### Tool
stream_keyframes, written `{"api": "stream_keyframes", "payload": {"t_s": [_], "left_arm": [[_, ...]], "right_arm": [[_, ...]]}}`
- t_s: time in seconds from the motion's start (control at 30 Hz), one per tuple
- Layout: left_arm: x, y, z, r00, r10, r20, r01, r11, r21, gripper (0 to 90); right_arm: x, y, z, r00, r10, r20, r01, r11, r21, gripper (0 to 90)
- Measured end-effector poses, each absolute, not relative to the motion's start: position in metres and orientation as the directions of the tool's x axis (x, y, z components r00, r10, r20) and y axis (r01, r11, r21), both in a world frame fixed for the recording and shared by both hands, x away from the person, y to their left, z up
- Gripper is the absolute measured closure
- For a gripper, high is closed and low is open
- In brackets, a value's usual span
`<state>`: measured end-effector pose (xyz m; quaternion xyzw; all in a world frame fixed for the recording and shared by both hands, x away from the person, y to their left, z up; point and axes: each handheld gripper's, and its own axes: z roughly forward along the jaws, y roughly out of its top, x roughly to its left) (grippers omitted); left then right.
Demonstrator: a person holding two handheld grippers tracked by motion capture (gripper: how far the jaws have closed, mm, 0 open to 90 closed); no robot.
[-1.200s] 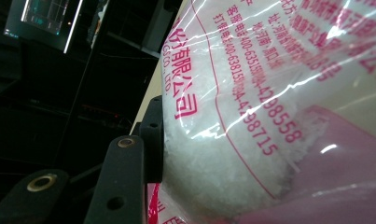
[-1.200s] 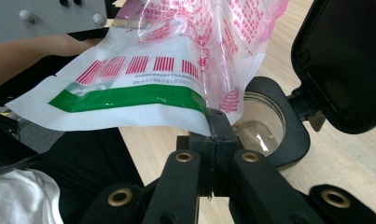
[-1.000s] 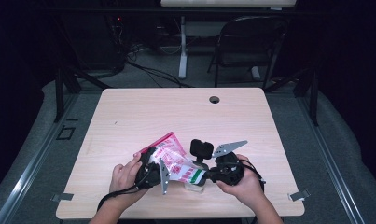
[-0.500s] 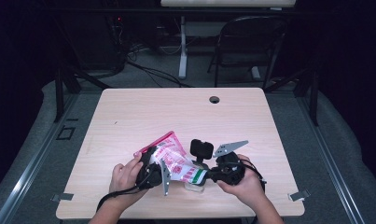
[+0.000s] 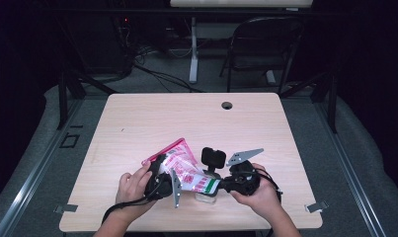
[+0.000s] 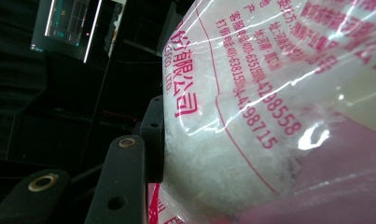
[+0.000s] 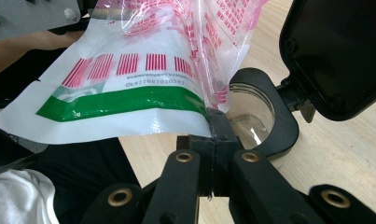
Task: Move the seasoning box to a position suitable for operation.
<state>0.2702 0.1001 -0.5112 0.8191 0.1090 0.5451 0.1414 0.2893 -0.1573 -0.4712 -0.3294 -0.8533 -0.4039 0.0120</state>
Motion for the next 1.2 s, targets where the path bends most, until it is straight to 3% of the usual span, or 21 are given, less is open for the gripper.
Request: {"api": "stream_keyframes", "payload": {"t_s": [1.2], "left_arm": [[0.2658, 0.0968, -0.5037, 0.345, 0.304, 0.888, -0.002, -0.946, 0.324, 61.2]], "right_arm": [[0.2918, -0.1592, -0.4747, -0.774, 0.562, 0.291, 0.583, 0.455, 0.673, 90.0]]}}
